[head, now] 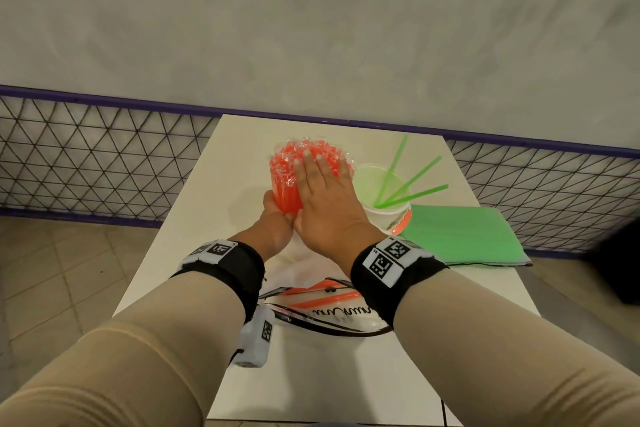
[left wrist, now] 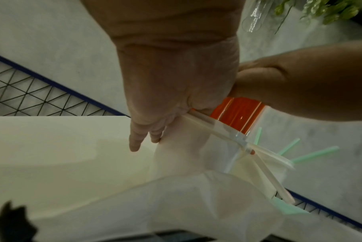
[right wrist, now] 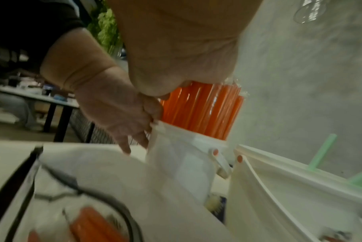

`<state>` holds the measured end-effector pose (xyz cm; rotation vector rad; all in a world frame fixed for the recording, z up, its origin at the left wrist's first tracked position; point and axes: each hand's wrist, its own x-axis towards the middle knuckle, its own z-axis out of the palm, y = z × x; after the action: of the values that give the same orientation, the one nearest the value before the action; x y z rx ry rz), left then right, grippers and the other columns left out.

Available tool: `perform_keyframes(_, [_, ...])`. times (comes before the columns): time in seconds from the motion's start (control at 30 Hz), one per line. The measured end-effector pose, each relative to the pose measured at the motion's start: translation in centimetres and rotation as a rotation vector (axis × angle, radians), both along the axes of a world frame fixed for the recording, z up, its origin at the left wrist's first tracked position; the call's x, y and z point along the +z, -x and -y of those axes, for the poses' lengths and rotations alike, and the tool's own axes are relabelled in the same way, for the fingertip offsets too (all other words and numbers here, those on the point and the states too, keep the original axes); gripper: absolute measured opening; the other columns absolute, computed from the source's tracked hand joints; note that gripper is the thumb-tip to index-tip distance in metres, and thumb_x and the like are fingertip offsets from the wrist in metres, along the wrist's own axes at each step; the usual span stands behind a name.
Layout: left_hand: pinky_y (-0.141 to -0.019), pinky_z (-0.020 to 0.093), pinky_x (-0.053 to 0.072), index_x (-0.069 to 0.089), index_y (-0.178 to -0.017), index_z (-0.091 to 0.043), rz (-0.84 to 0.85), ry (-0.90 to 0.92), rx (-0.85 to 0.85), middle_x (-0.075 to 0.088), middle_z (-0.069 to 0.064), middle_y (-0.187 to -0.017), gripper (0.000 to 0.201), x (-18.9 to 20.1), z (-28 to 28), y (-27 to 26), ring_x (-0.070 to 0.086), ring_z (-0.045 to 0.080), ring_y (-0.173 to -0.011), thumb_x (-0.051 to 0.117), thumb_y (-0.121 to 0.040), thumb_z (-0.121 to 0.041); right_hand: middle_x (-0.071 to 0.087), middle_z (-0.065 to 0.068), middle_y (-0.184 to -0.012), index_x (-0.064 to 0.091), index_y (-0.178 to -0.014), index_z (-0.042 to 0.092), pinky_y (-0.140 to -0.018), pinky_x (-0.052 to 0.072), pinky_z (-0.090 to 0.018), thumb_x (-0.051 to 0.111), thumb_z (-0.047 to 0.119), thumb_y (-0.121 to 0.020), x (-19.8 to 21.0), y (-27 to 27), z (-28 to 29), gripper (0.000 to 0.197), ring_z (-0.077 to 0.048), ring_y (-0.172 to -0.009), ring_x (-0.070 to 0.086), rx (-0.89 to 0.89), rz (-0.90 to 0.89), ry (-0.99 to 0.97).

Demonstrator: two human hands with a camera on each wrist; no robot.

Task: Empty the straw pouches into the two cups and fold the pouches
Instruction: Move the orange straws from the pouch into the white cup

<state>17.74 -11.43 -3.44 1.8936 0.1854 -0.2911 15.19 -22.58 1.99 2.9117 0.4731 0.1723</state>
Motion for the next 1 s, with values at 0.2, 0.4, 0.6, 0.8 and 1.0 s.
perform_keyframes(0.2, [-0.116,0.045,0.028,0.006,-0.155,-0.017,-0.205,-0.107,-0.165,0.027,0.008,-0.158,0.1,-0.7,-2.9,1.0,0.031,0.029,-0.142,0.046,-0.08,-0.07,0.052,-0.018,-0.135,0.048,-0.136,0.004,-0.104,0.035,-0.047,0.047,0.018,-0.085,0.2,3.8,-0.8,0.052,-0.035,-0.124,0.046,0.334,0.21,-0.351])
perform_keyframes(0.4, [-0.074,0.031,0.037,0.057,-0.087,-0.019,-0.257,-0.306,-0.408,0.055,0.005,-0.093,0.024,-1.5,-5.3,3.2,0.047,0.021,-0.087,0.073,-0.069,-0.022,0.065,-0.018,-0.098,0.065,-0.1,0.001,-0.078,0.049,-0.042,0.047,0.007,-0.094,-6.5,7.1,1.9,0.02,-0.034,-0.083,0.058,0.32,-0.476,-0.067])
perform_keyframes(0.6, [-0.091,0.027,0.048,0.072,-0.084,-0.038,-0.201,-0.534,-0.719,0.06,-0.013,-0.115,0.031,-2.3,-3.7,4.9,0.057,0.012,-0.102,0.065,-0.077,-0.009,0.057,-0.012,-0.125,0.054,-0.129,0.008,-0.1,0.042,-0.037,0.053,0.007,-0.09,-9.9,6.0,3.2,0.038,-0.03,-0.114,0.055,0.184,-0.519,-0.176])
perform_keyframes(0.8, [-0.092,0.03,0.047,0.05,-0.134,-0.02,-0.06,-0.757,-0.743,0.05,0.003,-0.132,0.064,-3.8,-2.2,5.7,0.055,0.023,-0.113,0.072,-0.076,-0.004,0.05,-0.013,-0.124,0.042,-0.136,0.009,-0.092,0.044,-0.044,0.048,0.016,-0.094,-11.4,6.7,2.5,0.043,-0.032,-0.111,0.051,0.144,-0.476,-0.113])
perform_keyframes(1.0, [-0.1,0.035,0.046,0.036,-0.143,-0.018,-0.084,-0.73,-0.706,0.045,0.005,-0.14,0.082,-4.4,-2.5,6.1,0.053,0.025,-0.12,0.078,-0.073,-0.007,0.051,-0.01,-0.123,0.046,-0.128,0.012,-0.083,0.043,-0.039,0.054,0.015,-0.092,-10.8,7.3,1.6,0.036,-0.029,-0.11,0.049,0.138,-0.474,0.068])
